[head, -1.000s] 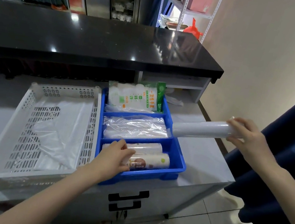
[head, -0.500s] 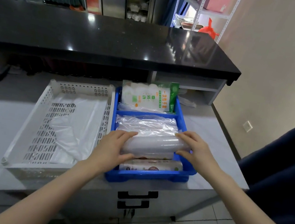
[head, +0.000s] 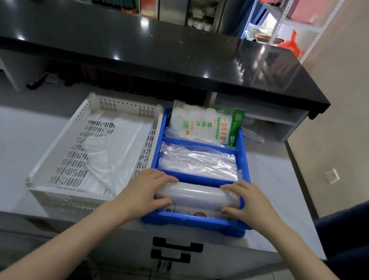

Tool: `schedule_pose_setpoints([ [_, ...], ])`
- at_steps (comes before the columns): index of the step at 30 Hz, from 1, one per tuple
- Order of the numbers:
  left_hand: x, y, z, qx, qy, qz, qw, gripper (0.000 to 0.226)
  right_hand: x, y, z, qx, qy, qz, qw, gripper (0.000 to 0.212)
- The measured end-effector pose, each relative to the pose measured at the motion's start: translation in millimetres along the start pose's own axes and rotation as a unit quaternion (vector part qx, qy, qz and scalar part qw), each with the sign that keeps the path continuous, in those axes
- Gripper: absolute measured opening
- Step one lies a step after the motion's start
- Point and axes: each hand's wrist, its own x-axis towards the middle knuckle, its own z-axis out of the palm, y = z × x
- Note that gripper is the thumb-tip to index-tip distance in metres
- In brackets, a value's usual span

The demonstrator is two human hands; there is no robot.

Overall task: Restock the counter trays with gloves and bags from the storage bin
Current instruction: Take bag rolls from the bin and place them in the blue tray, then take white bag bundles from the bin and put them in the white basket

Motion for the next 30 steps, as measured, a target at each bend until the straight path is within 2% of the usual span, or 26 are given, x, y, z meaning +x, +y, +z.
schedule_pose_setpoints([
  [3,-2,2,1,0.008,0.01,0.005,1.0,0.054,2,3,-3,-0.014,0.001,-0.019,1.0,0.055],
  [7,-8,3,-6,-0.011,0.04,-0.034,0.999,0.052,19,-10,-10,0.019,0.027,-0.051,0.998,0.045],
  [15,-75,-23,-43,-0.051,0.154,-0.211,0.964,0.036,75,-118,9,0.04,0.008,-0.215,0.976,0.036],
  [24,-222,-75,-73,-0.036,0.257,-0.355,0.898,0.031,89,-292,77,0.005,-0.074,-0.413,0.908,0.033],
  [30,-367,-116,-57,-0.061,0.286,-0.514,0.806,0.029,67,-404,168,-0.021,-0.167,-0.498,0.85,0.03],
])
